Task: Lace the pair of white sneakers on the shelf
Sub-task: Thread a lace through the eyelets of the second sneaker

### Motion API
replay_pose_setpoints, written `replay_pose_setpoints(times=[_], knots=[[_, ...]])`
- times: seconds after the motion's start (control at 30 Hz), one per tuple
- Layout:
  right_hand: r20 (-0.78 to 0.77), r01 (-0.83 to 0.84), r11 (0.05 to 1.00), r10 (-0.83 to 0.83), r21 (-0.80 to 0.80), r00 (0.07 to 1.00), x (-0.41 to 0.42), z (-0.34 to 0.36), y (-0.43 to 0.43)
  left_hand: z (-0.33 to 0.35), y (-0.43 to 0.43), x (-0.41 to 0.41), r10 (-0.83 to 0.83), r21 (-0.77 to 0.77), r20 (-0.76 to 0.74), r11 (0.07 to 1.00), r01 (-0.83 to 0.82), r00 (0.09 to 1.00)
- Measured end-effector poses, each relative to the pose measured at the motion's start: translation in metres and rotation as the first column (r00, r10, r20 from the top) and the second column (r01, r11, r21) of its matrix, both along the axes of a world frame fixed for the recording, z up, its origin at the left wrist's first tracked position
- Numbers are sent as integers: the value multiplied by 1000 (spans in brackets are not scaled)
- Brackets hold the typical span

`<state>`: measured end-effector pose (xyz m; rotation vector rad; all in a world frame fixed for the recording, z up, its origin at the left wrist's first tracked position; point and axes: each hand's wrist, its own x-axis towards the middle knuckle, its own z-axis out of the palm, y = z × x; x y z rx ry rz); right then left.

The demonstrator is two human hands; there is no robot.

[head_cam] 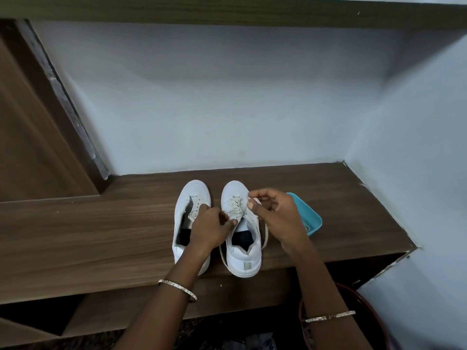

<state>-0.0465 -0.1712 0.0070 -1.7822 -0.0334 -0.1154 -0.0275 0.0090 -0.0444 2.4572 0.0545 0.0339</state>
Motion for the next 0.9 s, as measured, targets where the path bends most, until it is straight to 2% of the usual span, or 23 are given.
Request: replay_pose_setpoints(times=[0.07,0.13,0.2,0.3,0.43,0.5,0.57,0.67,0.73,0.8,0.9], knots=[[57,-27,998,31,-60,998,1,7,8,2,-1,-1,-17,2,-8,1000,17,1000],[108,-20,981,41,-191,993,5,13,11,6,-2,-3,0,-12,27,1000,0,1000],[153,29,929,31,-370,988,10,18,9,11,-3,-6,19,-65,106,998,-12,994],[145,94,839,-18,-535,989,19,25,2,16,-7,-8,-89,-128,213,985,118,973],[155,111,836,-32,-537,987,24,34,2,12,-11,-10,-274,-53,230,955,294,934],[148,81,853,-5,-515,989,23,34,6,8,-13,-11,-374,22,193,926,377,907],[142,53,888,14,-457,990,20,31,9,8,-13,-14,-408,43,198,912,408,891],[99,-6,946,40,-323,994,10,28,9,8,-6,-19,-264,-100,318,946,309,910],[-38,-166,974,162,-157,986,0,26,5,9,1,-21,-79,-226,320,961,157,944],[-205,-372,927,353,-59,913,-9,21,1,12,7,-21,66,-334,250,942,22,966],[-336,-600,767,517,-228,788,-17,11,-4,16,13,-21,126,-386,136,920,-65,983]])
